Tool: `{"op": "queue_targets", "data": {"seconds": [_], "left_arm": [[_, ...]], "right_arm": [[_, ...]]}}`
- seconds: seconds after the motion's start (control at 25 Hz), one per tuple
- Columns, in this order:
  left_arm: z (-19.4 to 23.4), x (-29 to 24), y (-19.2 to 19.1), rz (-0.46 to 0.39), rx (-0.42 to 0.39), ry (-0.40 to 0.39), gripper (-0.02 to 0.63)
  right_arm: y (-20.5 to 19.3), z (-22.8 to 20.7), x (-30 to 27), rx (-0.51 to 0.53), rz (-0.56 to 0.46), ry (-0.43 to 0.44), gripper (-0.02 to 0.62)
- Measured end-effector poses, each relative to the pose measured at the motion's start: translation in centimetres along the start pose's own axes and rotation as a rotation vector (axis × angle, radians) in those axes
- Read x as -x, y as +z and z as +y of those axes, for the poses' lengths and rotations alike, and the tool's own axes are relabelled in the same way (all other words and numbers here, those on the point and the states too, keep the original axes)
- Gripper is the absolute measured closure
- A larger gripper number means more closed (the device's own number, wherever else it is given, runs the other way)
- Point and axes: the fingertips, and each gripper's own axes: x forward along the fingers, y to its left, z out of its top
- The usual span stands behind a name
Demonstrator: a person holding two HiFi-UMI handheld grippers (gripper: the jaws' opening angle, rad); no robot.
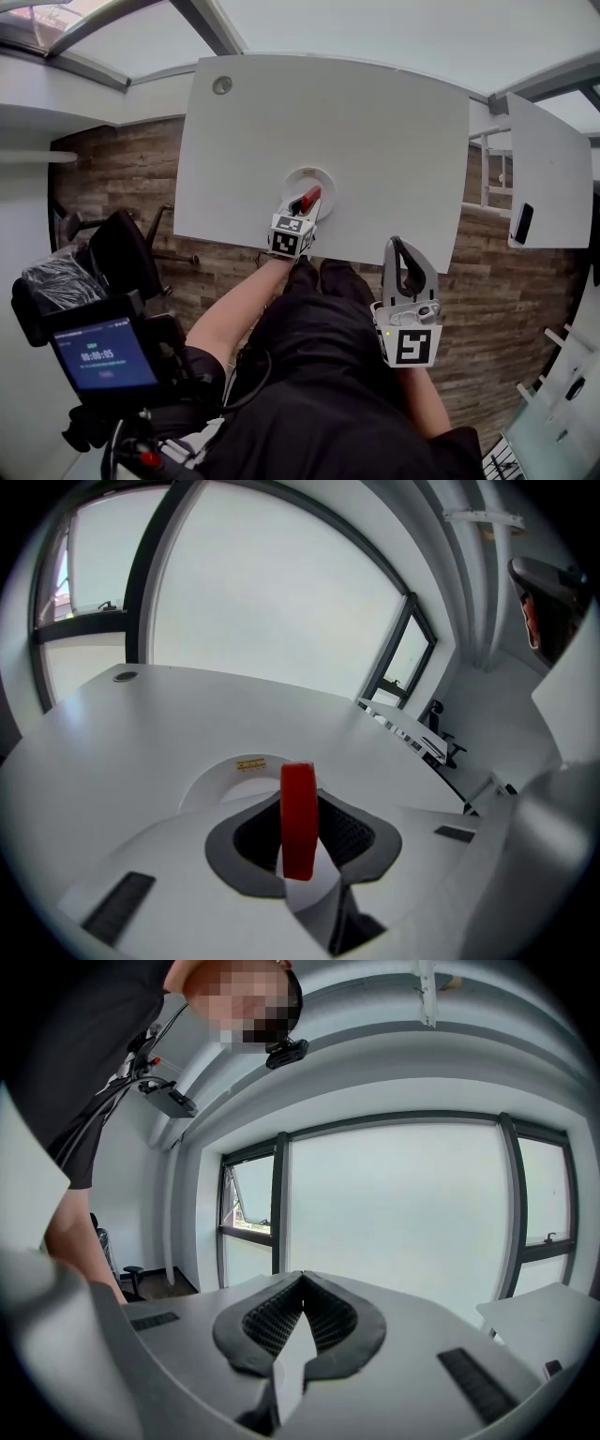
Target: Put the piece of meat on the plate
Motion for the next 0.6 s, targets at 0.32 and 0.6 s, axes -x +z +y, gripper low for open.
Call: {"op": "queue_targets", "data": {"seconds": [0.32, 0.6], "left_arm": [[0.1, -0.2, -0.4, 0.015, 0.01, -0.02, 0.511], [-0.3, -0.7, -0.1, 0.008, 0.021, -0.048, 0.511]], "right_arm": [[-0.3, 0.2, -0.1, 0.046, 0.024, 0.019, 0.591], [0.5, 1.4, -0.2, 0.116, 0.001, 0.059, 0.591]]}}
